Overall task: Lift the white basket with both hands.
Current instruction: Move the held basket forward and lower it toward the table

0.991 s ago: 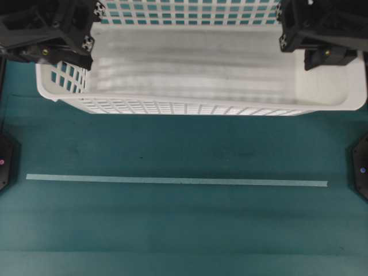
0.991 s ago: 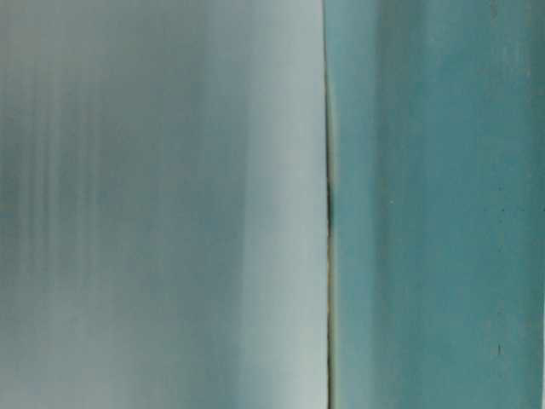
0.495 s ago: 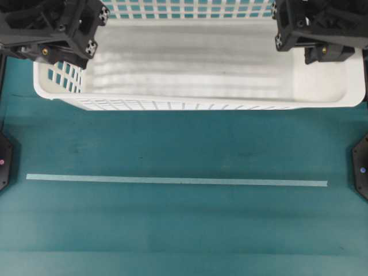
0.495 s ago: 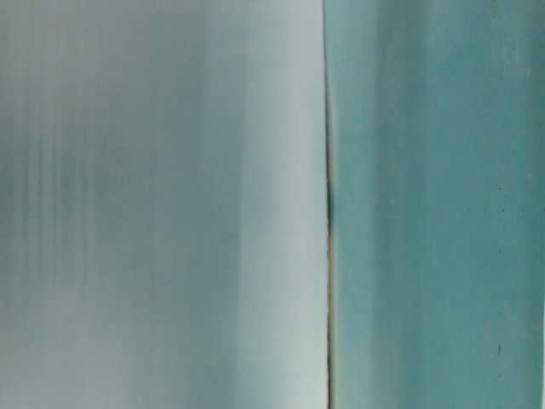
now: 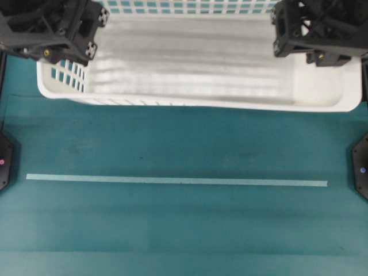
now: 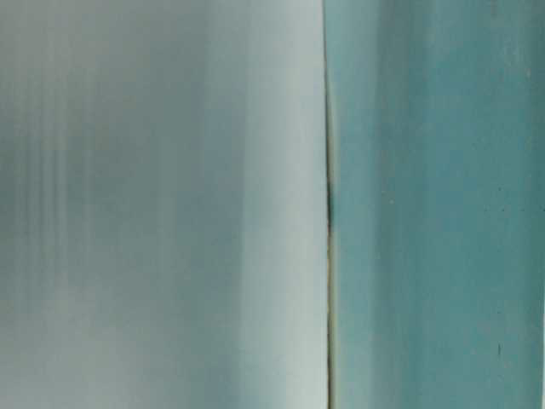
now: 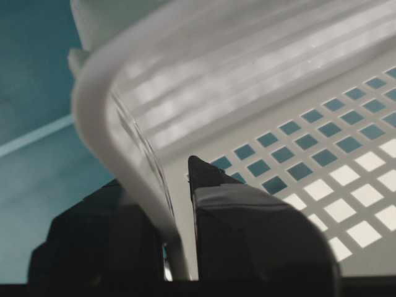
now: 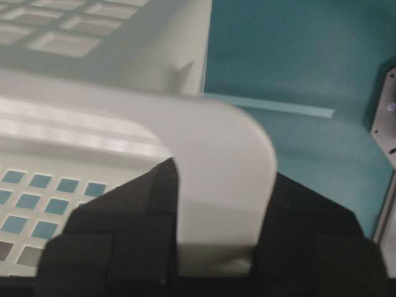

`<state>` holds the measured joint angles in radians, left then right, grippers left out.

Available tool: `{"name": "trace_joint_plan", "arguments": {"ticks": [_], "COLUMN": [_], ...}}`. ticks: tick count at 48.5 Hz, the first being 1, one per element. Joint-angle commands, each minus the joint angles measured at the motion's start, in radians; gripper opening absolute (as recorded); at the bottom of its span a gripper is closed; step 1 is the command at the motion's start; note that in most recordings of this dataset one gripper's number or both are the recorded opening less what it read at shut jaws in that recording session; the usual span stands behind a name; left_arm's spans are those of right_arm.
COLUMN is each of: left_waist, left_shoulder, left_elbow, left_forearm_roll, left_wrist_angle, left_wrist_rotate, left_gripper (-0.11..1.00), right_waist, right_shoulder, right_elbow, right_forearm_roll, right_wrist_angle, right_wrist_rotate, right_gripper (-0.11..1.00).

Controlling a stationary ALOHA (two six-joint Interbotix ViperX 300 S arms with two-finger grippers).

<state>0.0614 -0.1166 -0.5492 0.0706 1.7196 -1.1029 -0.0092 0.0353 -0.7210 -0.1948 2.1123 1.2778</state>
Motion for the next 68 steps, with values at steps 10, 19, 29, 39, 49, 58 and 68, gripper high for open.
{"name": "trace_joint_plan", "arguments": {"ticks": [10,19,29,39,49,58,68], "left_waist": [-0.026,-0.023,-0.035,-0.032,-0.026,-0.035,-0.035], "left_shoulder": [-0.152,-0.235,-0.230,-0.225,-0.212,-0.187,-0.158], "left_elbow": [0.290,0.466,0.551,0.649,0.723,0.765,0.839], "left_forearm_roll": [-0.008,-0.008,-0.008,-0.008,-0.008,-0.008,-0.008], "left_wrist_angle": [-0.304,-0.433,-0.474,-0.563,-0.649,-0.675,-0.782], "left_wrist_rotate": [-0.014,-0.058,-0.054,-0.031,-0.029,-0.035,-0.035], "left_gripper": [0.02,0.02,0.02,0.02,0.02,0.02,0.02], "right_waist": [0.018,-0.017,-0.052,-0.064,-0.064,-0.066,-0.075], "right_shoulder": [-0.003,-0.058,-0.123,-0.213,-0.225,-0.221,-0.215], "right_elbow": [0.169,0.357,0.601,0.788,0.893,0.957,1.003], "right_forearm_roll": [0.037,0.117,0.225,0.230,0.275,0.285,0.288], "right_wrist_angle": [-0.097,-0.239,-0.456,-0.612,-0.726,-0.810,-0.851], "right_wrist_rotate": [-0.112,-0.094,-0.077,0.008,0.021,0.021,0.020], "right_gripper": [0.19,0.19,0.19,0.19,0.19,0.19,0.19]}}
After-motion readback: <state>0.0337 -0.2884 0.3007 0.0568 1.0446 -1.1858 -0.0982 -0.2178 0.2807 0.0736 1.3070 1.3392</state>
